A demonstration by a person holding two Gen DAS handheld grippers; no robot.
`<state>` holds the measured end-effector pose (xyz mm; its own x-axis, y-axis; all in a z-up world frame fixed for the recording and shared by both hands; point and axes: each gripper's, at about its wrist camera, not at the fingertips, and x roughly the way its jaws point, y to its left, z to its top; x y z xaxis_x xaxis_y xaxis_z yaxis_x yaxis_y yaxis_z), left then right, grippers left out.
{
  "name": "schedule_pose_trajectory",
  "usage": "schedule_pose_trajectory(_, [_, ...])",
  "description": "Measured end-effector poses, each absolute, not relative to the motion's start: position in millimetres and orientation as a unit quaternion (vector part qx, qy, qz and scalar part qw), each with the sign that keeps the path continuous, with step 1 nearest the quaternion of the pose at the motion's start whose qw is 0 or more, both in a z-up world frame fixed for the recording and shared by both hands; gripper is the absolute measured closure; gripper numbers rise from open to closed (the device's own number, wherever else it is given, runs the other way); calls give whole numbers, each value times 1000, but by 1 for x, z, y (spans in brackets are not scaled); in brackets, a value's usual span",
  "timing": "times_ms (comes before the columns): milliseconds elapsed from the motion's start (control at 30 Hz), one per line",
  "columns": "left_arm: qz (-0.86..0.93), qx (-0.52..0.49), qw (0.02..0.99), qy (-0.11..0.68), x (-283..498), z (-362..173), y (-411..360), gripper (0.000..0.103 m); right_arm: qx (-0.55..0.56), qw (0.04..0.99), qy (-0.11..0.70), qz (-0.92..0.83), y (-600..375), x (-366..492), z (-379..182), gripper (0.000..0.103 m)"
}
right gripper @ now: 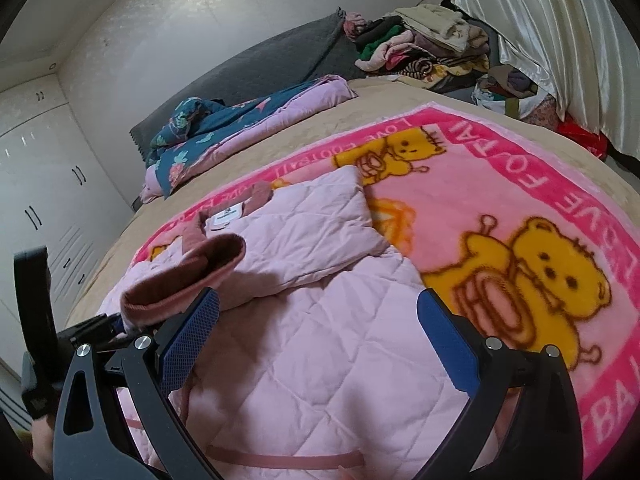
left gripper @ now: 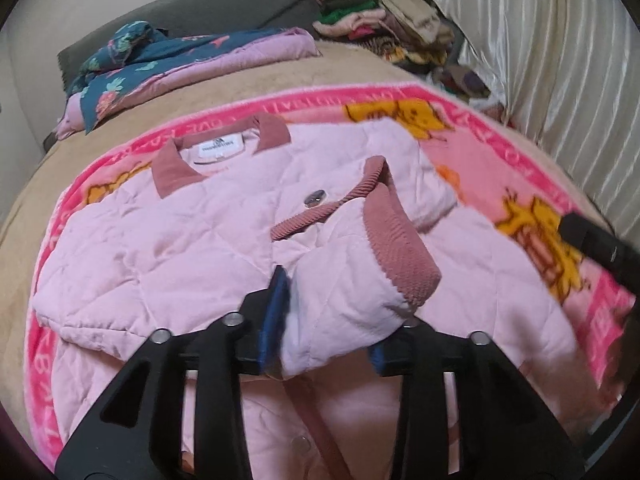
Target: Fold large clothes
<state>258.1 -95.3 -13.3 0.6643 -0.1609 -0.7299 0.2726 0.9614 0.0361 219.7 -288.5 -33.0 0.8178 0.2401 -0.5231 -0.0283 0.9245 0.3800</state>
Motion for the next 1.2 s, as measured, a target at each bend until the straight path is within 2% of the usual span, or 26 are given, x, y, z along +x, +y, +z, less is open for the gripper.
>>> schedule_pose_trajectory(67, [-120,87,905,398,255,-19,-101,35,180,936,294,69,-291,220,-34,4])
schedule_pose_trajectory(200, [-134,103,902,396,244,-22,-109,26,180,936,297,63,-293,222,-36,4])
schedule_pose_trajectory(233, [-136,102,902,397,242,-22,-108,21,179,936,298,61,-294,223,-37,4])
schedule_pose_trajectory(367, [-160,63,903,394,228,-11,-95,12,179,935,300,53,-296,226,-40,4])
schedule_pose_trajectory(900, [20,-95,935,341,283,37,72,10,151,908,366,138,-210,258,-58,4])
schedule_pose_trajectory(1200, [56,-142,938,312,285,35,131,10,143,884,418,154,-160,280,-89,4])
